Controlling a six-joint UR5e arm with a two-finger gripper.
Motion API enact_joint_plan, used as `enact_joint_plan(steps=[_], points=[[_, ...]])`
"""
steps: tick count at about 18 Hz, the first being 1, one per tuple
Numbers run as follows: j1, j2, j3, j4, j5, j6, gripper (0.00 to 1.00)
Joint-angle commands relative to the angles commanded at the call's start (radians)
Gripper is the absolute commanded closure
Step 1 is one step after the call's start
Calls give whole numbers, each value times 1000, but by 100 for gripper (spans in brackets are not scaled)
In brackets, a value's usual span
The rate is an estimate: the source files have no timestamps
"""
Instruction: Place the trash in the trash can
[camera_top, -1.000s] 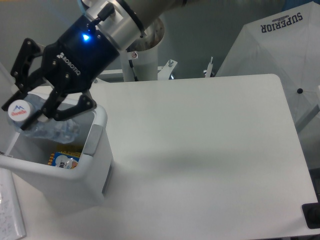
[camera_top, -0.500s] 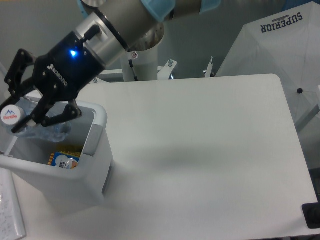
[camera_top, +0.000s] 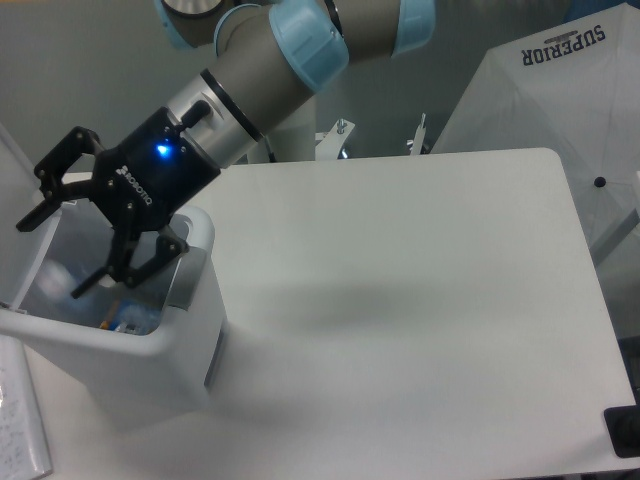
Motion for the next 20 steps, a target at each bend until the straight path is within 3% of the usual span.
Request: enact_joint_plan(steps=[8, 13, 20], points=[[221, -11, 12, 0, 0, 38, 0], [319, -86, 15, -3, 46, 135, 0], [318, -121, 32, -9, 536, 150, 0]])
